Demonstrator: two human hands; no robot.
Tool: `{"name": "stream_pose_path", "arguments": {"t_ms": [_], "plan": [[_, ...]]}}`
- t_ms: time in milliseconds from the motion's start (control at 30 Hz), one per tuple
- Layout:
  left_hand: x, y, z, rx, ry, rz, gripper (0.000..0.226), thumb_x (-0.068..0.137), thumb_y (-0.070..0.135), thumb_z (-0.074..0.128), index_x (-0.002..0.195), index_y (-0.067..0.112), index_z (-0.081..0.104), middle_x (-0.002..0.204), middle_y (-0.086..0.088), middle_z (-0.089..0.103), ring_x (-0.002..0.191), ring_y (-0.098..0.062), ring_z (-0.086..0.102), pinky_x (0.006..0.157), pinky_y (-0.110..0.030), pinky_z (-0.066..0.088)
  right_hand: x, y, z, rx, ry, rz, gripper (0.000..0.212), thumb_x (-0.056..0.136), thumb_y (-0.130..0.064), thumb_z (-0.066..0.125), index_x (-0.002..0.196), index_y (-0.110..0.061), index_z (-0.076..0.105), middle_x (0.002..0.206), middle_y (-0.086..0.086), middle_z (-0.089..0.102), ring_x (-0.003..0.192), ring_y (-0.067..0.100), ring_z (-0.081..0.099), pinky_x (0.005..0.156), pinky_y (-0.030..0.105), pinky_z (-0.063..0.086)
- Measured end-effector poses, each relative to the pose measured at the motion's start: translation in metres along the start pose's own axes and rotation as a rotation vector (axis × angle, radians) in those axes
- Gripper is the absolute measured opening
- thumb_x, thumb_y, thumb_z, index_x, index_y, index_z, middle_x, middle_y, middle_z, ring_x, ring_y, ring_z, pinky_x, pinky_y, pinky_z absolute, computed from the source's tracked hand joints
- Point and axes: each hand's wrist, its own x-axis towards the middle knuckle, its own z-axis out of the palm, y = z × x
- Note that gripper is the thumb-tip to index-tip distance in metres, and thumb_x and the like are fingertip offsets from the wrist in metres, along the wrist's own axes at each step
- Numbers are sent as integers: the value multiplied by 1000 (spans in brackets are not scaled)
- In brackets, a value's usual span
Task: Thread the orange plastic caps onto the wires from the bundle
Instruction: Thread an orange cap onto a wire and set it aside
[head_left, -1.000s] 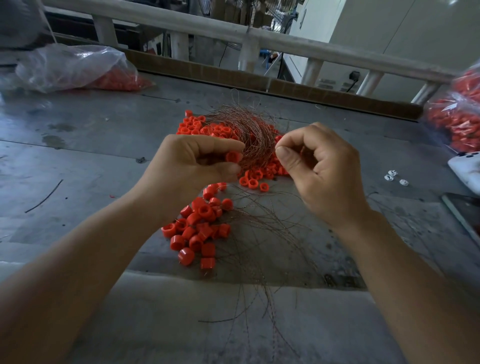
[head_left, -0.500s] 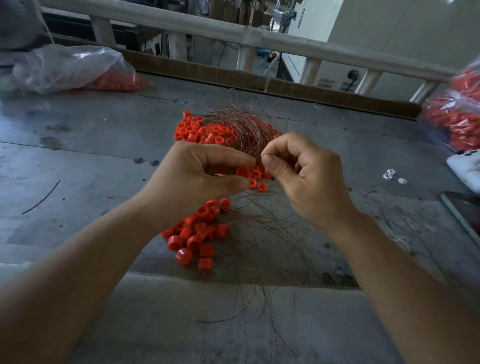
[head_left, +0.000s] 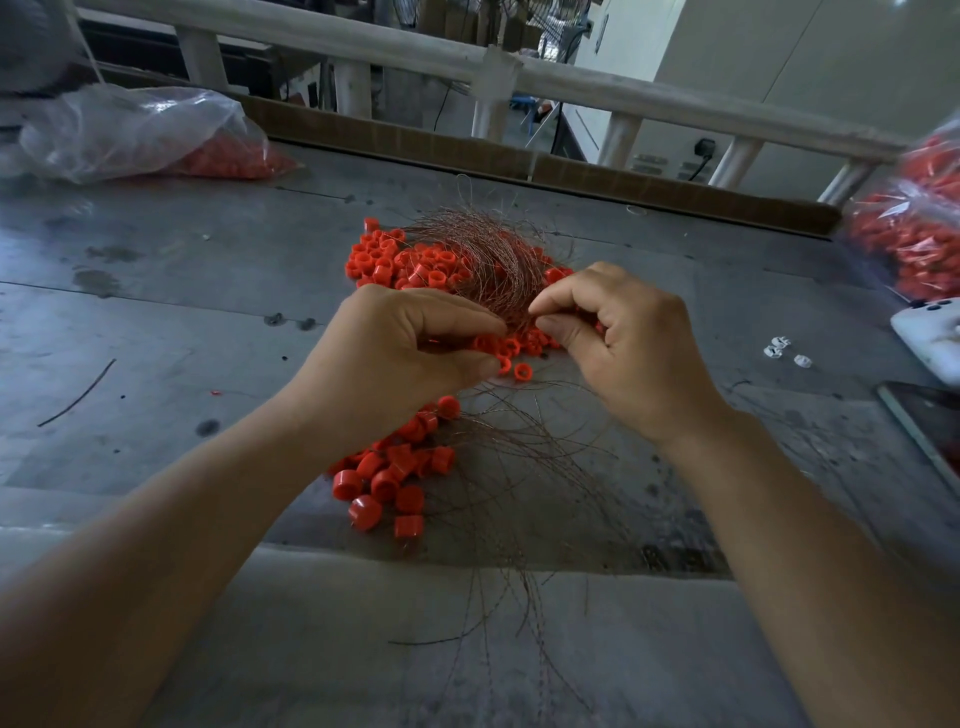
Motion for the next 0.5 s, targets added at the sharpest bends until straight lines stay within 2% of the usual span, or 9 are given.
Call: {"name": "stream_pose_path", "arguments": {"t_ms": [200, 400, 500], "plan": [[0, -4, 1, 123, 11, -7, 32, 73, 13, 73, 104, 18, 69, 93, 32, 52, 82, 29, 49, 77, 4, 38, 0, 6, 1, -36, -19, 56, 10, 80, -6, 66, 89, -5, 71, 82, 0, 64, 80, 18, 61, 74, 34, 51], [2, -7, 1, 148, 107, -29, 33, 75, 12, 72, 106, 21, 68, 94, 29, 53, 87, 26, 49, 83, 4, 36, 3, 18, 0, -109, 48, 163, 18, 80, -6, 66, 97, -6, 71, 92, 8, 70, 87, 22, 64, 81, 32, 49], [2, -6, 0, 110, 164, -22, 37, 75, 9, 72, 105, 28, 62, 94, 29, 54, 84, 28, 49, 81, 4, 37, 4, 23, 1, -159, 6, 233, 38, 78, -14, 70, 114, -8, 63, 110, 8, 66, 102, 22, 60, 95, 36, 43]]}}
